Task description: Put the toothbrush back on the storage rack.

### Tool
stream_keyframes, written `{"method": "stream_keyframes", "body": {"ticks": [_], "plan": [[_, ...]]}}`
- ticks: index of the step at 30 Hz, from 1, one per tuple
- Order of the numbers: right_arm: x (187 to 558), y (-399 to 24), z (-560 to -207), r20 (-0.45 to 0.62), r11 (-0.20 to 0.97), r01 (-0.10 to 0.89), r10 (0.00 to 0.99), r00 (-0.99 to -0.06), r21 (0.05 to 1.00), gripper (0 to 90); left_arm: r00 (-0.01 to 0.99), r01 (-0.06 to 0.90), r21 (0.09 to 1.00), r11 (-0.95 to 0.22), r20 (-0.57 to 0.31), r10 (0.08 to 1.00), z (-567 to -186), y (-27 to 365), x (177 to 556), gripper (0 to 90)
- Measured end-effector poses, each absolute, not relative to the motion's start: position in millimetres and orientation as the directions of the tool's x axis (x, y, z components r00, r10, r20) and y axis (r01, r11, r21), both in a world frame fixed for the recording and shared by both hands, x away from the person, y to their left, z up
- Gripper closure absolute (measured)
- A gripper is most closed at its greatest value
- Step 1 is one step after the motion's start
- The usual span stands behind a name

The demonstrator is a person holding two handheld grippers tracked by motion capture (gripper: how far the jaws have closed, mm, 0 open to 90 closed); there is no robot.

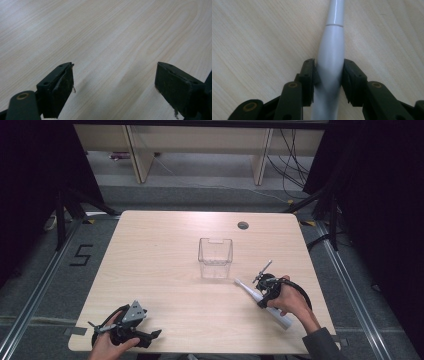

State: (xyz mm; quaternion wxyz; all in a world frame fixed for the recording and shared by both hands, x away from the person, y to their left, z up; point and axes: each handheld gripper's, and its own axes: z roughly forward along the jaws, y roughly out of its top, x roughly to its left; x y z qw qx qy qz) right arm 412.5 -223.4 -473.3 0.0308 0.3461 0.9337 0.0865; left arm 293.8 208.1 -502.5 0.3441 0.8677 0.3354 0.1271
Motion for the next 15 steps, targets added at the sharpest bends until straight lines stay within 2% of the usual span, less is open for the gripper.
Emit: {"method": "stream_keyframes", "body": {"ticks": [2,13,15], "plan": [[411.7,-221.1,-473.2,0.018,0.731,0.664,0.670,-0.742,0.158,64.6,0.743,0.495,0.683,-0.538,-0.011,0.669,-502.5,207.9,293.7,15.1],[418.3,-219.4,-474.5,-0.014,0.776,0.622,0.627,-0.779,0.108,65.8,0.743,0.493,0.684,-0.537,-0.010,0.669,-502.9,207.7,293.6,15.2],[418.1,-216.2,-473.5,-0.012,0.764,0.639,0.642,-0.766,0.089,65.9,0.743,0.492,0.682,-0.542,-0.004,0.670,-502.8,208.2,293.7,15.2]]}}
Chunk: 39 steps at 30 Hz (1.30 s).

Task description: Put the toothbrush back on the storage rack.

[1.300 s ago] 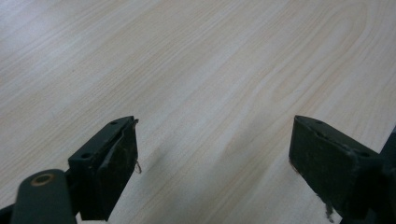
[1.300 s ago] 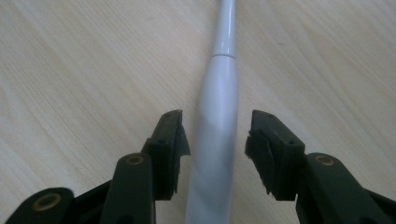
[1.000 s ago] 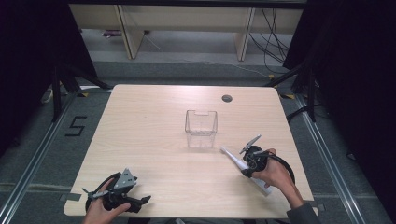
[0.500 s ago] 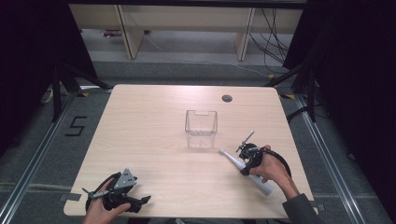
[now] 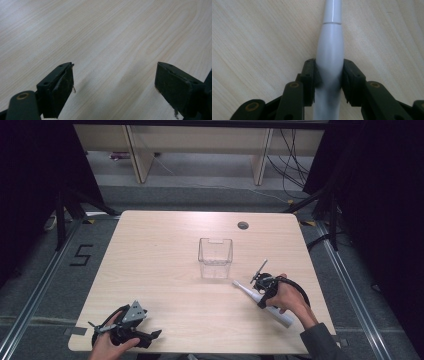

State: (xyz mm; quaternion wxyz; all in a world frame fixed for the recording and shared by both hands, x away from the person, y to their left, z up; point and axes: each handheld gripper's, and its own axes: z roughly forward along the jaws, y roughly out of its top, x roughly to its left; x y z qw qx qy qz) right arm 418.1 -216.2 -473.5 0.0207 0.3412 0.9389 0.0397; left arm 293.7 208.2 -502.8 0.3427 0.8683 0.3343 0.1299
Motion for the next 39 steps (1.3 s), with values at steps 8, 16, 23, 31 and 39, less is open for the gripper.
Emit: {"method": "stream_keyframes", "body": {"ticks": [8,16,23,31,39], "plan": [[422.5,-214.5,-474.5,0.011,0.774,0.629,0.630,-0.776,0.072,66.2,0.749,0.489,0.678,-0.549,-0.002,0.663,-502.4,207.3,293.8,15.7],[426.4,-213.4,-474.1,-0.006,0.796,0.604,0.605,-0.796,0.045,66.6,0.747,0.488,0.678,-0.549,0.000,0.665,-502.2,208.0,293.6,15.6],[427.3,-211.0,-473.3,0.006,0.789,0.614,0.614,-0.790,0.028,66.8,0.744,0.491,0.682,-0.543,-0.004,0.668,-502.7,207.9,293.8,15.5],[428.5,-208.7,-473.0,0.008,0.800,0.600,0.600,-0.800,-0.001,66.8,0.747,0.489,0.679,-0.548,-0.002,0.665,-502.5,208.3,294.2,15.5],[427.2,-212.1,-471.4,-0.010,0.805,0.593,0.593,-0.805,0.020,67.0,0.739,0.494,0.689,-0.530,-0.013,0.673,-503.3,207.5,293.6,15.5]]}}
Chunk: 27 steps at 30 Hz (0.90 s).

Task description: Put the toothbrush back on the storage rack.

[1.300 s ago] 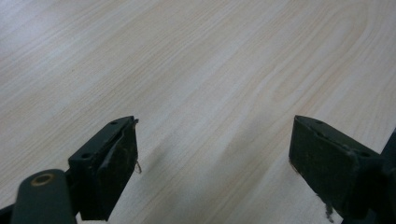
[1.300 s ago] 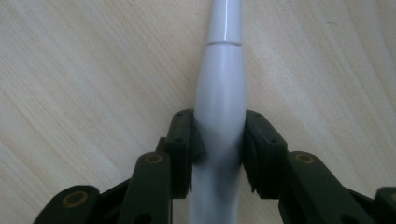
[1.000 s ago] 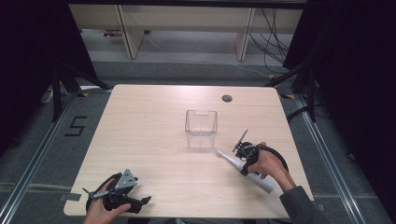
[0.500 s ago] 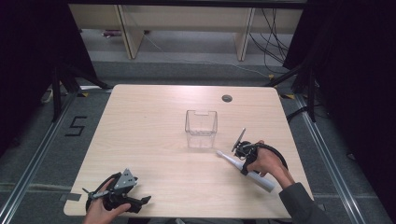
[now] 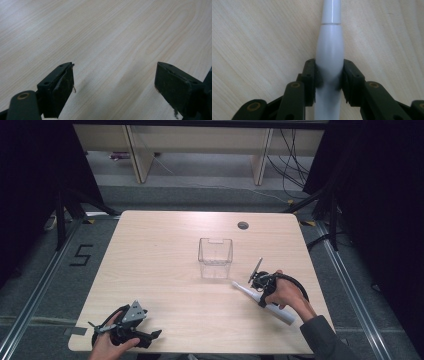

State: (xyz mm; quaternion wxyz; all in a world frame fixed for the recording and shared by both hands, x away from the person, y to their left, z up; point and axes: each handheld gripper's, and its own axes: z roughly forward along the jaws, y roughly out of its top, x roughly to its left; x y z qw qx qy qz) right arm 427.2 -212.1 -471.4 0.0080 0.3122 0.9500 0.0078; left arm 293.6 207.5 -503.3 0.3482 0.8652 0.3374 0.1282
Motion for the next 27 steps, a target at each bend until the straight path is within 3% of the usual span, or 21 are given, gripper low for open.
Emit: {"method": "stream_keyframes", "body": {"ticks": [8,27], "plan": [[424.2,-226.5,-457.1,-0.043,0.810,0.579,0.585,-0.810,0.094,67.1,0.743,0.493,0.686,-0.534,-0.013,0.669,-503.0,207.5,293.6,15.4],[411.5,-254.3,-404.6,-0.046,0.637,0.583,0.694,-0.718,0.505,67.2,0.743,0.492,0.686,-0.536,-0.010,0.670,-502.8,207.8,293.9,15.4]]}}
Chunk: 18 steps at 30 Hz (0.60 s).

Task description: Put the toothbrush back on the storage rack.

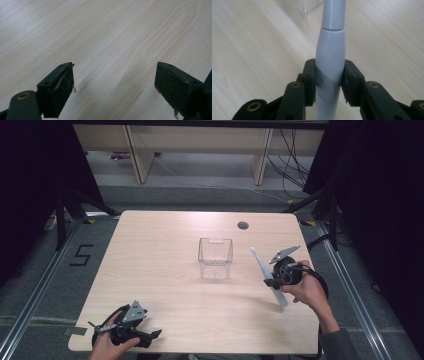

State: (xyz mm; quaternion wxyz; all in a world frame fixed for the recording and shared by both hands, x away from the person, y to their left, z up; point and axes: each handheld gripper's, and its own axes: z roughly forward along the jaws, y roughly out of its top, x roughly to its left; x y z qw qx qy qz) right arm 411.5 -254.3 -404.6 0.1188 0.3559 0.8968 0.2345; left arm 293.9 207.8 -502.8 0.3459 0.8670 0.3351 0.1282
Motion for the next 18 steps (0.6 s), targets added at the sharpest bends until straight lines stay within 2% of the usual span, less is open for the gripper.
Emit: {"method": "stream_keyframes", "body": {"ticks": [2,3,4,8,13,15,18], "plan": [[410.8,-254.4,-402.2,-0.035,0.599,0.586,0.715,-0.698,0.546,67.2,0.741,0.491,0.685,-0.539,-0.003,0.671,-502.6,208.2,294.1,15.5],[413.3,-257.2,-401.2,-0.053,0.622,0.544,0.685,-0.727,0.564,67.2,0.742,0.491,0.685,-0.539,-0.003,0.671,-502.5,208.2,294.1,15.5],[410.4,-256.6,-399.0,-0.035,0.592,0.567,0.709,-0.705,0.573,67.2,0.744,0.489,0.681,-0.545,0.001,0.668,-502.4,208.5,294.6,15.4],[410.7,-257.6,-398.2,-0.028,0.555,0.534,0.710,-0.704,0.638,67.2,0.742,0.490,0.683,-0.541,-0.002,0.670,-502.5,208.3,294.5,15.4],[410.9,-255.4,-396.6,-0.002,0.515,0.551,0.732,-0.681,0.656,67.1,0.740,0.490,0.688,-0.535,-0.004,0.673,-502.5,208.1,294.0,15.4],[415.4,-256.3,-398.4,-0.026,0.522,0.495,0.706,-0.708,0.695,67.2,0.741,0.490,0.686,-0.538,-0.003,0.672,-502.4,208.3,294.1,15.4],[415.7,-253.8,-398.8,-0.012,0.480,0.495,0.727,-0.687,0.725,67.2,0.741,0.491,0.686,-0.537,-0.004,0.672,-502.4,208.3,294.2,15.4]]}}
